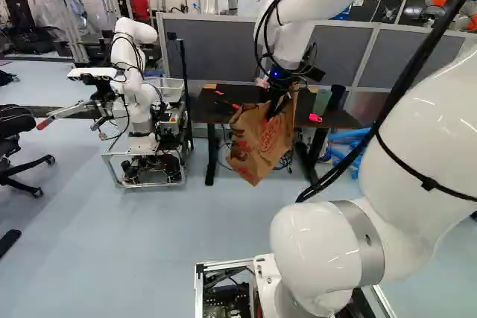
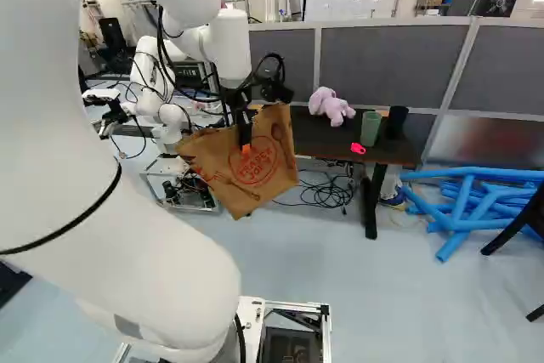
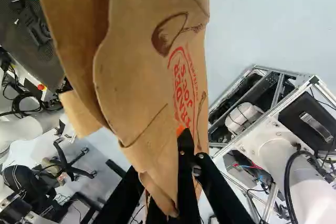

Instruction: Pick up the bag on the ground and place it on the table

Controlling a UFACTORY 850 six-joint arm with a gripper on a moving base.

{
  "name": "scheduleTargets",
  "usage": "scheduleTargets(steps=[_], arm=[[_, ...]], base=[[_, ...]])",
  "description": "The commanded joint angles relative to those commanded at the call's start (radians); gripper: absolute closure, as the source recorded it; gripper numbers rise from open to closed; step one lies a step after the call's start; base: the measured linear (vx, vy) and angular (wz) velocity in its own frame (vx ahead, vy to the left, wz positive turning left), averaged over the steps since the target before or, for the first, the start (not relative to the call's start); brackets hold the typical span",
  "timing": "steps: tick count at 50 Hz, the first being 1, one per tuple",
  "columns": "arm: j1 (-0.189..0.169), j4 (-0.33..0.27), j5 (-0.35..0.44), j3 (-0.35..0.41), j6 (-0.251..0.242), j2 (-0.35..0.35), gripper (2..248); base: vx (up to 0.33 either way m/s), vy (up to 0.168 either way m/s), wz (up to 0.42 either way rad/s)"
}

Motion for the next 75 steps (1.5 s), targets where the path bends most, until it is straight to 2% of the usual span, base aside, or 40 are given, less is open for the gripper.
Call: scheduleTargets(steps=[33,51,75], arm=[[0.002,0.0,-0.106,-0.081,0.0,0.031,229],[0.0,0.0,-0.112,-0.117,0.0,0.037,229],[0.0,0.0,-0.112,-0.12,0.0,0.034,229]], base=[[0.0,0.0,0.0],[0.0,0.0,0.0],[0.003,-0.002,-0.001]])
